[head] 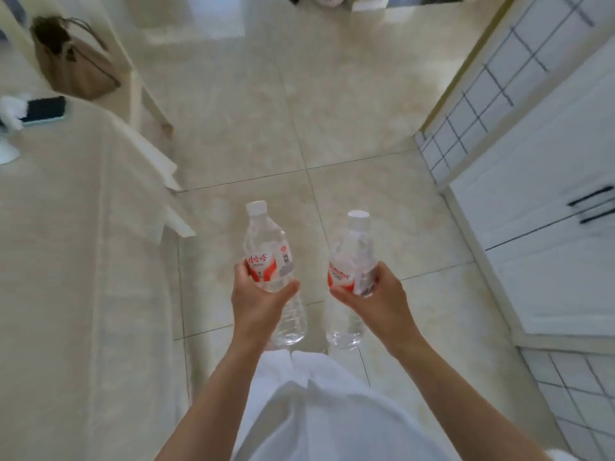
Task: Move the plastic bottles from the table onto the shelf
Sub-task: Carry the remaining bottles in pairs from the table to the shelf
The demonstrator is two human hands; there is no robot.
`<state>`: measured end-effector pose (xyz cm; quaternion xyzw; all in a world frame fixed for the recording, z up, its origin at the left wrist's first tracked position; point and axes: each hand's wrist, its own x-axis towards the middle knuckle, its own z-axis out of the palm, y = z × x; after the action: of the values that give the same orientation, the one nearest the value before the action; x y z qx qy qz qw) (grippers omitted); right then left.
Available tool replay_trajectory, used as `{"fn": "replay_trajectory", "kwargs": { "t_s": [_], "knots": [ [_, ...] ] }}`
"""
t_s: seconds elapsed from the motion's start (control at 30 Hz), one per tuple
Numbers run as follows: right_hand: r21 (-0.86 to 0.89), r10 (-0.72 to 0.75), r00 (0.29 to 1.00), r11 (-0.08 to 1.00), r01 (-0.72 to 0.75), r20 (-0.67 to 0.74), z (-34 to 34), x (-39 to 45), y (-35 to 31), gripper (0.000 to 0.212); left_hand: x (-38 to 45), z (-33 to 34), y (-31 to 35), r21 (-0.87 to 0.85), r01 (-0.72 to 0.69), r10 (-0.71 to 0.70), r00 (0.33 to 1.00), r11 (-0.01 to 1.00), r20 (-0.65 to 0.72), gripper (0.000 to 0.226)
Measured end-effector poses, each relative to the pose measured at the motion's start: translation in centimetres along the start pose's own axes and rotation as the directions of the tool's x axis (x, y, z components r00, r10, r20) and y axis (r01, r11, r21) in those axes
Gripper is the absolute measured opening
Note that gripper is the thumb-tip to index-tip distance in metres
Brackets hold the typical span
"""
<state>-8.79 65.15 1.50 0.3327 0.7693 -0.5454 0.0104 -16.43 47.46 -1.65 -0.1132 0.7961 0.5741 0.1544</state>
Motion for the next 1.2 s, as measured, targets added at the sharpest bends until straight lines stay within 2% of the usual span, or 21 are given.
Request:
{"fn": "replay_trajectory", "kwargs": {
  "t_s": [0.2, 0.3, 0.5, 0.7, 0.87, 1.07, 1.2],
  "knots": [
    [0.120, 0.074, 0.983, 0.991, -0.054, -0.170, -8.7, 1.5, 3.8, 0.068, -0.1, 10.8, 3.3, 0.107, -0.139, 0.111, 0.966, 0.984, 0.233, 0.062],
    [0.215, 0.172, 0.940, 0.970, -0.109, -0.296, -12.6, 3.1, 5.6, 0.073, 0.6, 16.2, 5.3, 0.175, -0.224, 0.156, 0.930, 0.959, 0.331, 0.062],
    [0.246, 0.262, 0.853, 0.956, -0.163, -0.452, -20.0, 7.3, 7.3, 0.076, 3.0, 26.5, 9.6, 0.221, -0.317, 0.174, 0.851, 0.922, 0.495, 0.066],
    [0.326, 0.358, 0.723, 0.926, -0.191, -0.591, -27.7, 12.3, 7.7, 0.075, 5.5, 38.0, 15.6, 0.216, -0.467, 0.221, 0.712, 0.857, 0.666, 0.071],
    [0.411, 0.423, 0.601, 0.896, -0.168, -0.678, -33.2, 14.9, 8.5, 0.077, 5.9, 46.7, 19.6, 0.159, -0.569, 0.246, 0.569, 0.807, 0.785, 0.075],
    [0.548, 0.528, 0.479, 0.829, -0.113, -0.701, -40.0, 15.7, 11.0, 0.077, 3.6, 55.6, 22.1, 0.083, -0.632, 0.265, 0.436, 0.770, 0.860, 0.077],
    [0.589, 0.560, 0.408, 0.805, -0.065, -0.721, -44.8, 15.0, 13.3, 0.079, 1.2, 60.7, 22.6, 0.059, -0.672, 0.278, 0.382, 0.738, 0.881, 0.072]
  ]
}}
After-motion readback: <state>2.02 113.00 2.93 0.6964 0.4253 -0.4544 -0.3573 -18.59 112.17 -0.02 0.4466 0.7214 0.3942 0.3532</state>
